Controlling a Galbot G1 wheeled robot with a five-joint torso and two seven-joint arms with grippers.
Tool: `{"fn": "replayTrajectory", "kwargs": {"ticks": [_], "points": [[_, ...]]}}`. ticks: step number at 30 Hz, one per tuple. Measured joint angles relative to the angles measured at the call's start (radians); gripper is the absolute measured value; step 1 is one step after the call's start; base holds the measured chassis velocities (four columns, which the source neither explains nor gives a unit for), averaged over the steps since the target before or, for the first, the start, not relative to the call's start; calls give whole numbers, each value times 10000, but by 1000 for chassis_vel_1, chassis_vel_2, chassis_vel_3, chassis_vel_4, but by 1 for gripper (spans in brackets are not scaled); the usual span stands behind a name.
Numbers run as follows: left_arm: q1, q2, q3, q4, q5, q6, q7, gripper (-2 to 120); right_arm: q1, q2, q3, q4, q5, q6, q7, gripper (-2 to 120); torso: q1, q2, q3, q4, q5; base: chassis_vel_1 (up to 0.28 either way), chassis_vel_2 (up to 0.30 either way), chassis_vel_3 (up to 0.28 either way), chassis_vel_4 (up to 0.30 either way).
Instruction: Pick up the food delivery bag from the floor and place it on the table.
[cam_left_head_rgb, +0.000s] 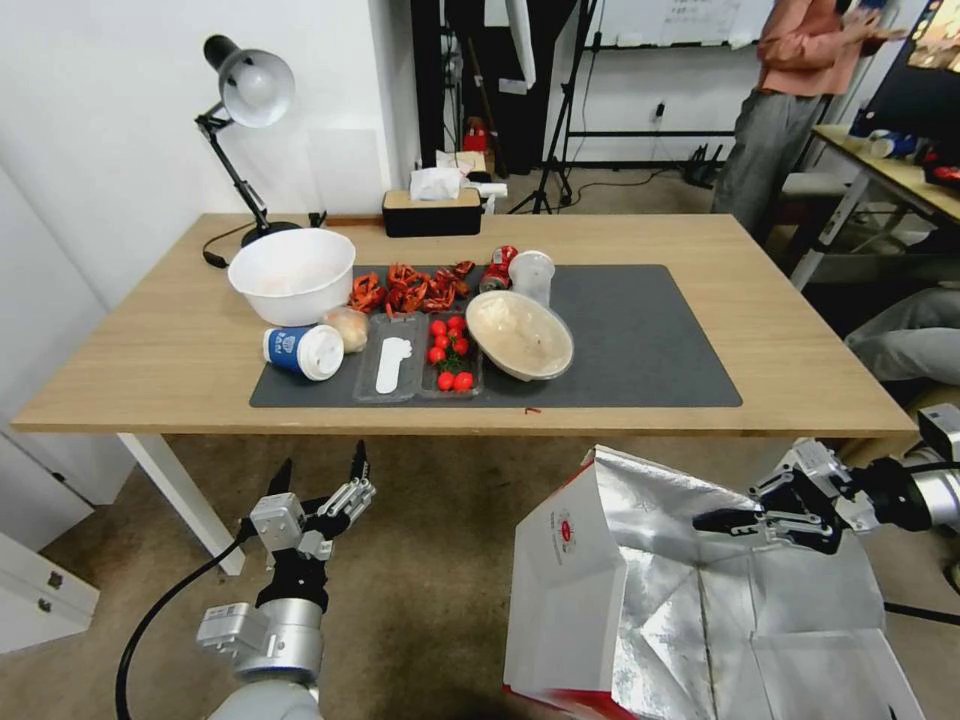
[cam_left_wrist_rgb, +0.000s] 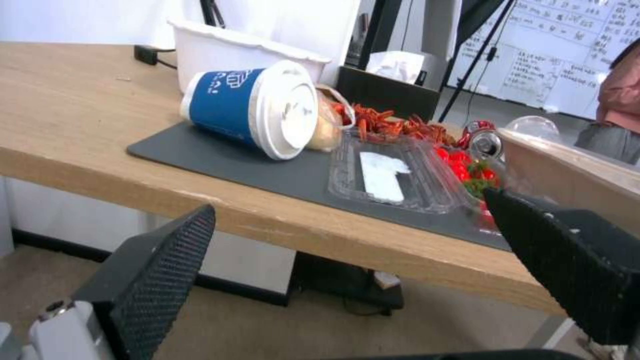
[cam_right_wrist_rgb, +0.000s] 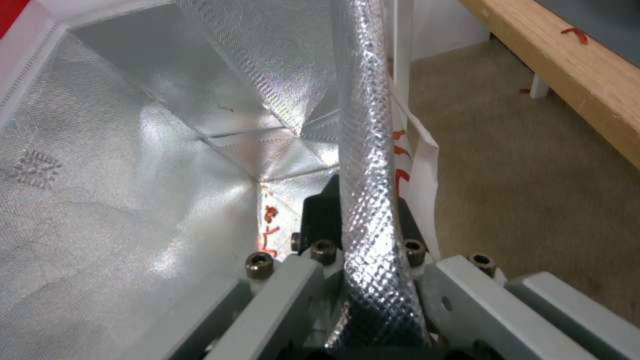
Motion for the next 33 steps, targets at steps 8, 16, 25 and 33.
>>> {"fn": "replayTrajectory", "kwargs": {"ticks": [8,16,25,33], "points": [[-13,0,0,-74,4,-5,-12,100,-13,-60,8,64,58,-10,-3,0,-11,-23,-15,0,0,0,0,0,0],[7,34,-26,-154,4,-23,-66,100,-30,-178,67,116,179,-38,-16,0,-16,-38,-22,0,0,0,0,0,0],[10,33,-26,-163,19,-31,-64,100,-182,-546,298,229,807,-228,-24,0,-23,-49,-28,0,0,0,0,0,0],[3,23,-29,-153,68,-71,-60,100,-291,-1133,757,26,2208,-557,-130,0,-25,-55,-32,0,1,0,0,0,0]]}}
